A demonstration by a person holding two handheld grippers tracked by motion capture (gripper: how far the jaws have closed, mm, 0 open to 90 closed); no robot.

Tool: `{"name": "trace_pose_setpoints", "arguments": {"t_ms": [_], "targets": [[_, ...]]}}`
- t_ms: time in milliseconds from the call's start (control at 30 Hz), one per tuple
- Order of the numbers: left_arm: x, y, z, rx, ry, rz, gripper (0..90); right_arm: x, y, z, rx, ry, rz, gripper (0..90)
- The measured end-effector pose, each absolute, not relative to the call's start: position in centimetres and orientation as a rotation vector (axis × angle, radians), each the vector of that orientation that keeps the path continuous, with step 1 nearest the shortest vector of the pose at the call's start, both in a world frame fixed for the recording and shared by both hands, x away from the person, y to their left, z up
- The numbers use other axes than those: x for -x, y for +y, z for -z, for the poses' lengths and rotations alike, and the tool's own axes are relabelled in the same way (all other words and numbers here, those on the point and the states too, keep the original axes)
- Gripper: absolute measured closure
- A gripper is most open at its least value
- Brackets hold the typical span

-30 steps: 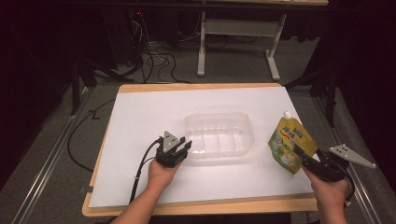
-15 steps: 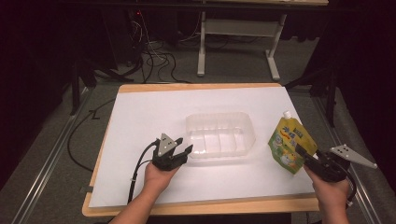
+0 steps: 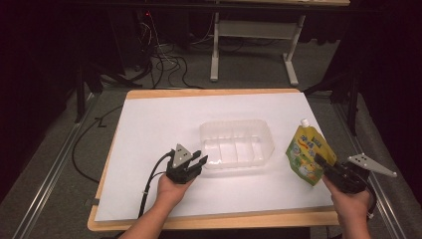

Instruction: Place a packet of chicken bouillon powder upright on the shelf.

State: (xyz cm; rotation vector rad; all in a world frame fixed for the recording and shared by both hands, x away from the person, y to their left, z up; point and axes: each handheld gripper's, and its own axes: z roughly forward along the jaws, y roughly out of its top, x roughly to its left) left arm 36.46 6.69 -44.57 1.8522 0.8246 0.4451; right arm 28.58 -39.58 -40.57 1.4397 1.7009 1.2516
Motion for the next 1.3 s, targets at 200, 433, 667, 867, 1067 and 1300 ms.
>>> {"name": "trace_pose_setpoints", "arguments": {"t_ms": [200,433,667,867,1067,1300], "targets": [[-36.3,7.0,44.4,-1.851,0.814,-0.455,59.6,-28.5,-39.4,40.7,-1.419,1.708,-1.252,88.0],[-36.3,7.5,44.2,-1.846,0.805,-0.441,56.5,-28.5,-39.3,40.5,-1.444,1.678,-1.286,90.0],[-36.2,7.6,44.3,-1.852,0.8,-0.448,54.7,-28.1,-39.1,39.9,-1.439,1.641,-1.321,90.0],[-36.1,8.0,44.0,-1.823,0.799,-0.461,53.0,-27.8,-38.9,39.0,-1.434,1.604,-1.358,90.0],[-35.9,8.9,44.0,-1.812,0.812,-0.476,50.3,-27.9,-38.2,37.3,-1.417,1.558,-1.407,90.0],[-35.4,10.4,44.1,-1.807,0.846,-0.493,49.1,-28.3,-36.9,35.6,-1.348,1.548,-1.46,90.0]]}}
